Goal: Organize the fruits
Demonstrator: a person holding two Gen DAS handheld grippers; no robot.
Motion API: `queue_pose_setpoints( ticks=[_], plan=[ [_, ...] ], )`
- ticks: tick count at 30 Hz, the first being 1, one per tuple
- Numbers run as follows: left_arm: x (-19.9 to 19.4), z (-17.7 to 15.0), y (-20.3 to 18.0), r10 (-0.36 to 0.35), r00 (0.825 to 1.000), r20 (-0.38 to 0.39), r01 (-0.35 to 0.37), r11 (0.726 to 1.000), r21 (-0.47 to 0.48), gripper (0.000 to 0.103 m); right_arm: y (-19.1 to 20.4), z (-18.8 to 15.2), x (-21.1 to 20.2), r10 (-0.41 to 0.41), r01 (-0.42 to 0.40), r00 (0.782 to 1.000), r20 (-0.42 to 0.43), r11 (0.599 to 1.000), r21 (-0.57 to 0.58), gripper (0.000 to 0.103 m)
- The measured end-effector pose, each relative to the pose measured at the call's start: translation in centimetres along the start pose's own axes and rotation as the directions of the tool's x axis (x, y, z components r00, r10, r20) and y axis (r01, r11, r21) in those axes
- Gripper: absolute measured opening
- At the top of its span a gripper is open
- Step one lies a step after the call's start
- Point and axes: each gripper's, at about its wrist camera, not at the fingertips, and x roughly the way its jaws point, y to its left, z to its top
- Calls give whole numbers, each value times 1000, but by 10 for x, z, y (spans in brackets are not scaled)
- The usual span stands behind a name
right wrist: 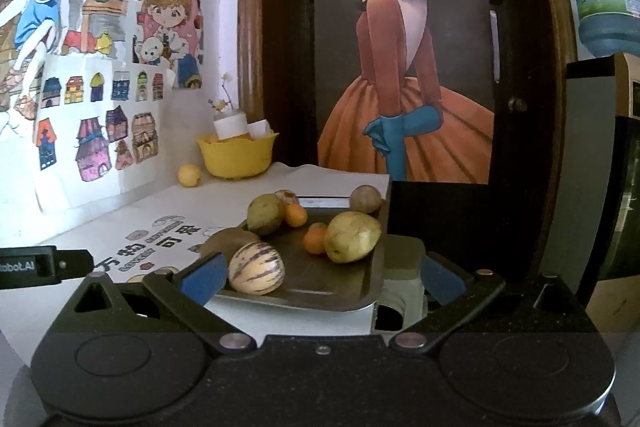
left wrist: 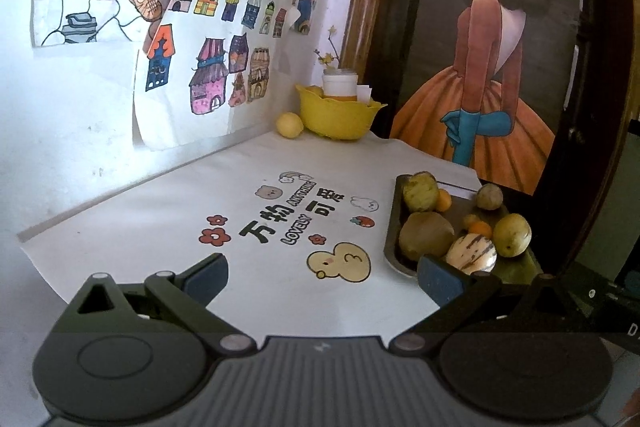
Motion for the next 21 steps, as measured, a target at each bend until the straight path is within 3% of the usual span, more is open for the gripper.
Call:
queue_pose_setpoints(
  ticks=[8,21],
  plan=[
    [-4,-12,14,31,999,8,-32,998,50,103,14,-15,-2,21,-22,1000,-17,999,-38,102],
    [-2,-24,27,39,999,-6,-39,998,41,103,25,-24,4,60,-63,997,-54,996,-61,102]
  ],
)
